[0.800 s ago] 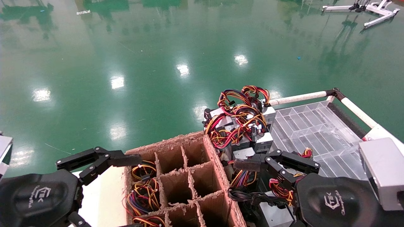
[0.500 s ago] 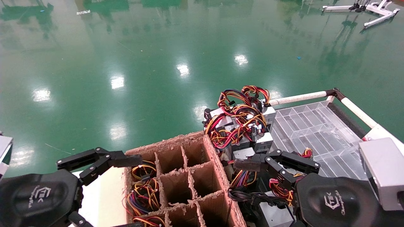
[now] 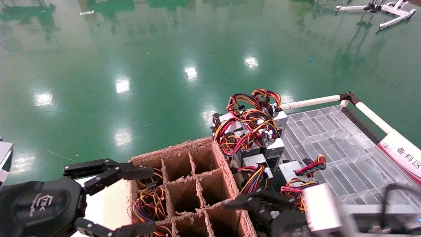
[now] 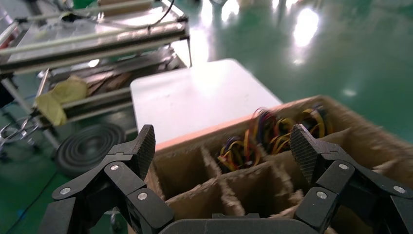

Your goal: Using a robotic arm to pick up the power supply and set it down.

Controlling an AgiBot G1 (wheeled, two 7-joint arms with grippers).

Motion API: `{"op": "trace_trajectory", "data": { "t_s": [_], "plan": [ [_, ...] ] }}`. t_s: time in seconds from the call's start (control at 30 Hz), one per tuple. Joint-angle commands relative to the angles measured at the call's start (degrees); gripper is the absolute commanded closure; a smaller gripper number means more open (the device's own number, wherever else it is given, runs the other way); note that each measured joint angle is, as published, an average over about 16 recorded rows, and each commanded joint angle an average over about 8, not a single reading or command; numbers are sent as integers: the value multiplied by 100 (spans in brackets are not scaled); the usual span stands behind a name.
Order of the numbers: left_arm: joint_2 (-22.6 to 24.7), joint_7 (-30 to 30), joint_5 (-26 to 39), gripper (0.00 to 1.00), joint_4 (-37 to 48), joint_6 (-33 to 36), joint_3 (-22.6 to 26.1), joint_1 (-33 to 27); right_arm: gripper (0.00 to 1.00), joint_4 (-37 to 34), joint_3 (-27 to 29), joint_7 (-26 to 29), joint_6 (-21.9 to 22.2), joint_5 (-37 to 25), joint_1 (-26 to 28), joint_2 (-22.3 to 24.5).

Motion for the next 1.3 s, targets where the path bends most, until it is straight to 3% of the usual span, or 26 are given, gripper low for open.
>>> {"op": "trace_trajectory", "data": {
  "t_s": [0.03, 0.43, 0.5, 0.57, 0.77, 0.83, 0.93, 1.03, 1.2, 1.3],
  "plan": [
    [0, 0, 0, 100, 0, 0, 0, 0, 0, -9, -114, 6, 41, -160, 12, -133],
    [0, 0, 0, 100, 0, 0, 0, 0, 0, -58, -878, 237, 645, -1581, 405, -1133],
    [0, 0, 0, 100, 0, 0, 0, 0, 5, -77, -1000, 290, 710, -1797, 494, -1300],
    [0, 0, 0, 100, 0, 0, 0, 0, 21, -111, -1112, 328, 755, -1986, 581, -1460],
    [0, 0, 0, 100, 0, 0, 0, 0, 89, -323, -1399, 395, 857, -2442, 825, -1938],
    [0, 0, 0, 100, 0, 0, 0, 0, 98, -433, -1472, 407, 886, -2551, 892, -2081],
    [0, 0, 0, 99, 0, 0, 1, 0, 100, -618, -1561, 434, 915, -2674, 972, -2261],
    [0, 0, 0, 84, 0, 0, 1, 0, 100, -786, -1628, 482, 936, -2759, 1030, -2396],
    [0, 0, 0, 31, 0, 0, 1, 0, 100, -980, -1685, 585, 993, -2859, 1099, -2523],
    [0, 0, 0, 10, 0, 0, 1, 0, 100, -1050, -1697, 649, 1039, -2904, 1125, -2556]
  ]
}}
